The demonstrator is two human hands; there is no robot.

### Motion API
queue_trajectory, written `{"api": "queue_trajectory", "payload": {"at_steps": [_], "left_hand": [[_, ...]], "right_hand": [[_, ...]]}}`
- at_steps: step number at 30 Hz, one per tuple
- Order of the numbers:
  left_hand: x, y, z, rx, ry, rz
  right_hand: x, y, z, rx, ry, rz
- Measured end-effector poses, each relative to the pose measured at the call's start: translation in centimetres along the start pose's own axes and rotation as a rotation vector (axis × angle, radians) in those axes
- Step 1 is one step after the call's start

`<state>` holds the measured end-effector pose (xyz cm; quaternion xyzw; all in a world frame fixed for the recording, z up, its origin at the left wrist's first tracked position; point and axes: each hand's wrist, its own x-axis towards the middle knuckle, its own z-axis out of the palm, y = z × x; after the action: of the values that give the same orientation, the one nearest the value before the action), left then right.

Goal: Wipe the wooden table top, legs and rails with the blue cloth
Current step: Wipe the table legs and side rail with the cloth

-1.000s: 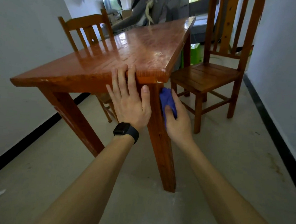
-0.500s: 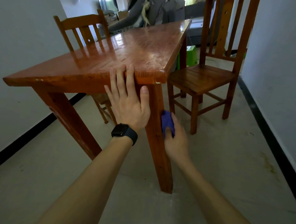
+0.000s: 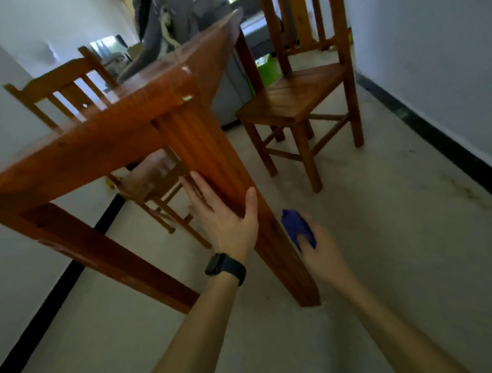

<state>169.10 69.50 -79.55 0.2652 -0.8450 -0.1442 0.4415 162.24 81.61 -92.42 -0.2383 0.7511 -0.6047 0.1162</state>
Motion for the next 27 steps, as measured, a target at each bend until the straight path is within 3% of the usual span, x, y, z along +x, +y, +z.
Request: {"api": "queue_trajectory", "payload": {"at_steps": [3, 6, 8, 10, 11, 13, 17, 20, 21, 24, 27], "left_hand": [[-2.3, -1.6, 2.2, -0.107, -0.057, 0.043], [-2.7, -1.9, 3.3, -0.119, 0.012, 0.105], [-3.0, -1.9, 3.6, -0.09, 0.017, 0.103], [-3.3, -1.6, 3.6, -0.049, 0.022, 0.099], [-3.4, -1.4, 3.6, -0.031, 0.027, 0.107], [-3.5, -1.0, 3.7, -0.013, 0.047, 0.095], [-4.0, -0.7, 3.9, 0.053, 0.049, 0.05], [-4.6, -1.1, 3.9, 0.084, 0.016, 0.055], [-4.6, -1.2, 3.7, 0.083, 0.013, 0.058], [-4.7, -0.9, 3.4, 0.064, 0.007, 0.068], [-4.9, -0.8, 3.3, 0.041, -0.01, 0.065]], "right_hand": [[1.4, -5.2, 0.7, 0.173, 0.082, -0.23], [0.9, -2.3, 3.8, 0.098, 0.08, -0.279], [-0.6, 4.1, 4.9, -0.062, -0.026, -0.019], [-2.9, 9.8, 4.4, -0.245, -0.31, 0.304], [-3.7, 11.3, 3.8, -0.271, -0.392, 0.377], [-3.7, 11.7, 3.1, -0.218, -0.284, 0.363], [-1.3, 5.8, 4.0, 0.068, 0.161, 0.051], [-0.8, 3.7, 6.6, 0.046, 0.191, -0.19], [-1.0, 4.4, 7.8, 0.023, 0.192, -0.189], [-2.5, 11.0, 10.0, -0.059, 0.129, 0.069], [-4.5, 17.2, 8.5, -0.197, -0.223, 0.486]]}}
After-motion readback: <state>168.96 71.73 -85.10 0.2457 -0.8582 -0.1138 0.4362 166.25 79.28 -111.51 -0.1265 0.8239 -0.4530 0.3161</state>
